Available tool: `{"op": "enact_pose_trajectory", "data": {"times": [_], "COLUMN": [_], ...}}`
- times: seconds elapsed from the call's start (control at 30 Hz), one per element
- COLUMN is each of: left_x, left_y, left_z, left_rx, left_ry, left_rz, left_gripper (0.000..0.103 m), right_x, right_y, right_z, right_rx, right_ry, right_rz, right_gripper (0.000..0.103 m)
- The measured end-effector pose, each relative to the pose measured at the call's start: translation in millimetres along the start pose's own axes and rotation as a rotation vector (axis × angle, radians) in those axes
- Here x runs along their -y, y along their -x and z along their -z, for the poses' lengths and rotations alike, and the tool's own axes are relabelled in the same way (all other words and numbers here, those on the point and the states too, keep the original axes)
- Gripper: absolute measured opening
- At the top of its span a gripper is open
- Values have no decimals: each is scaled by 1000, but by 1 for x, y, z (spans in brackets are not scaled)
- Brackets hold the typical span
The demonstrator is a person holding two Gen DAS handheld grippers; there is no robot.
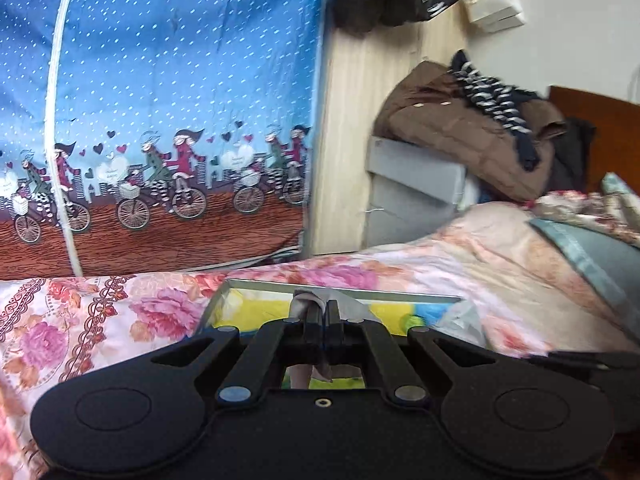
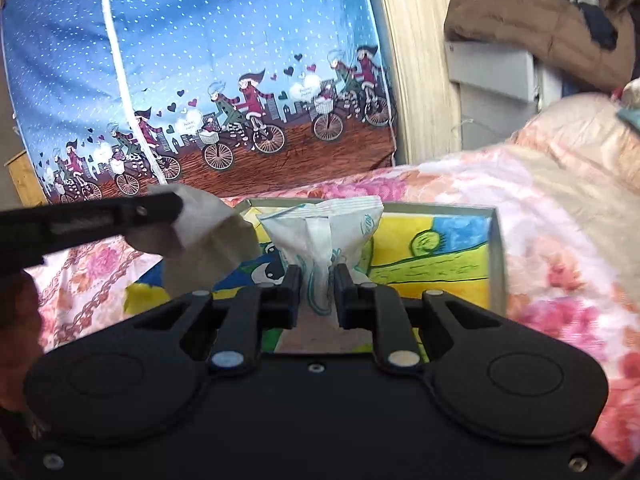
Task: Organize soft objects
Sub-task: 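Carry both cloths into the frog-painting tray and open both tools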
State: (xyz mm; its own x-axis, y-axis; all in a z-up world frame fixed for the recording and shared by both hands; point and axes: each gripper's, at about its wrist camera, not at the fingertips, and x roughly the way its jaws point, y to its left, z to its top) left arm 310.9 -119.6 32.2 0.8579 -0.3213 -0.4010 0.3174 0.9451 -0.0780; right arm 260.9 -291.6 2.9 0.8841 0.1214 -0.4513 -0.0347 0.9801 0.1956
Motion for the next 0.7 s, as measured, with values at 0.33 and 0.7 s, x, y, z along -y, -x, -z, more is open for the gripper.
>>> {"op": "enact_pose_trajectory", "data": {"times": [0.33, 0.7], "left_x": [-53, -75], "left_y": [-72, -51], "left_z": [39, 77], "left_rx": [-179, -324], "left_ry": [47, 10], "left_rz": [-146, -186], "left_gripper": [0, 0], "right_x": [-36, -62], "right_y": [-68, -64], "right_z": [33, 44], "right_rx": [-107, -231], "right_ry": [-11, 99], "right_rz": [-64, -139], "right_gripper": [11, 11]}}
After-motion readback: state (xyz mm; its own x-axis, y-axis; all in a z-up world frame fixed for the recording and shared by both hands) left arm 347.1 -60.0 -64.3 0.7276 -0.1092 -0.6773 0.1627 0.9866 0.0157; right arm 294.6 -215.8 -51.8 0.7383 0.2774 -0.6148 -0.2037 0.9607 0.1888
